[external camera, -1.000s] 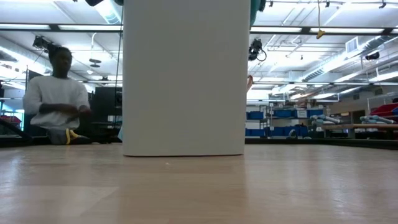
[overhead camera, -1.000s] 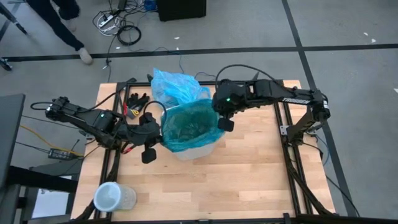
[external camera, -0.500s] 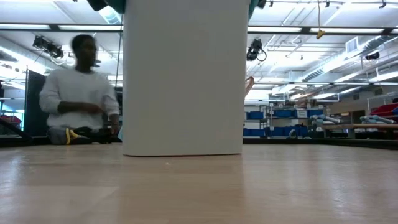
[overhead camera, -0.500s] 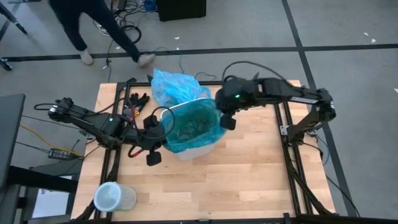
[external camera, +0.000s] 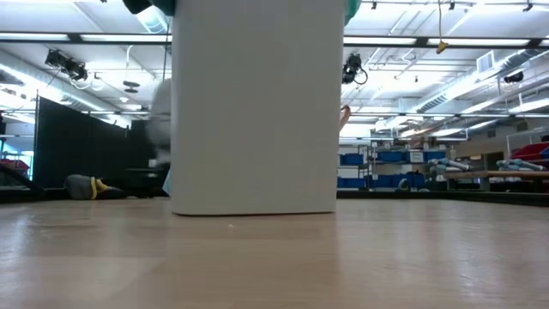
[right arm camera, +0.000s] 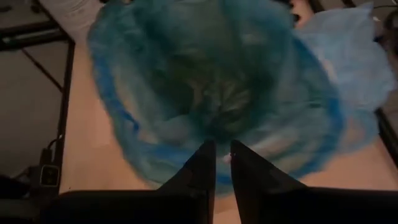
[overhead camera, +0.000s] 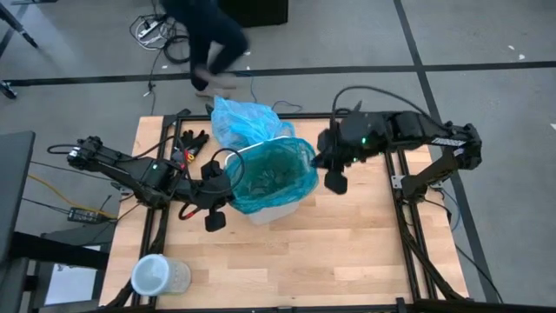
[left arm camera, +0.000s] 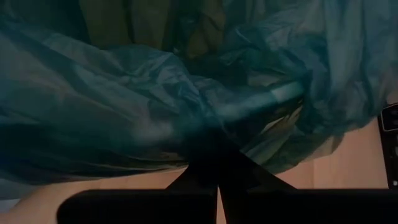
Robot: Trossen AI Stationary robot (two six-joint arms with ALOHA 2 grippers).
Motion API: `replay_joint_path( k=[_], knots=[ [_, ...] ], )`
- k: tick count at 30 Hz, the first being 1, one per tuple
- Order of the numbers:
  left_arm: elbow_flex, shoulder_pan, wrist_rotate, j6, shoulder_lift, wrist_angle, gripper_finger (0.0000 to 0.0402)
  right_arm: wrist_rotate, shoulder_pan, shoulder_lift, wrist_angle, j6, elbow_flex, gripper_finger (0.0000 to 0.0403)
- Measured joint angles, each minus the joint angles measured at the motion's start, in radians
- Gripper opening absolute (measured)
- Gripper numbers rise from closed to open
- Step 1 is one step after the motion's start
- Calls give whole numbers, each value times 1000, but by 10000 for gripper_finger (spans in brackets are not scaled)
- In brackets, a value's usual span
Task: Place trash/remove bag and relplace
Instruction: Insert the green plastic trash bag into the trash bin
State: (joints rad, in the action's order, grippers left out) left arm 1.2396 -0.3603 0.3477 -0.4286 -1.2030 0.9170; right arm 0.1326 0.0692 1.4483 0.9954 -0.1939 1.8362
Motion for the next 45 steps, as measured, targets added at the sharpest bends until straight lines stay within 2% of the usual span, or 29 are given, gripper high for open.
replay_joint_path(
  k=[8, 18, 23, 32, 38, 41, 45],
  knots=[
    [0, 0, 3, 3, 0, -15, 8, 43, 114, 34, 10, -25, -5, 3],
    [0, 0, 3, 2, 0, -37, 8, 58, 172, 55, 49, -106, -85, 1],
    [0, 0, 3, 2, 0, -39, 8, 66, 186, 56, 41, -120, -134, 1],
    [0, 0, 4, 2, 0, -42, 8, 152, 164, 55, 48, -165, -192, 0],
    [0, 0, 4, 2, 0, -41, 8, 141, 150, 52, 24, -180, -195, 0],
    [0, 0, 4, 2, 0, -40, 8, 113, 153, 39, 78, -187, -174, 0],
    [0, 0, 4, 3, 0, -38, 8, 134, 158, 4, 165, -208, -149, 0]
  ],
)
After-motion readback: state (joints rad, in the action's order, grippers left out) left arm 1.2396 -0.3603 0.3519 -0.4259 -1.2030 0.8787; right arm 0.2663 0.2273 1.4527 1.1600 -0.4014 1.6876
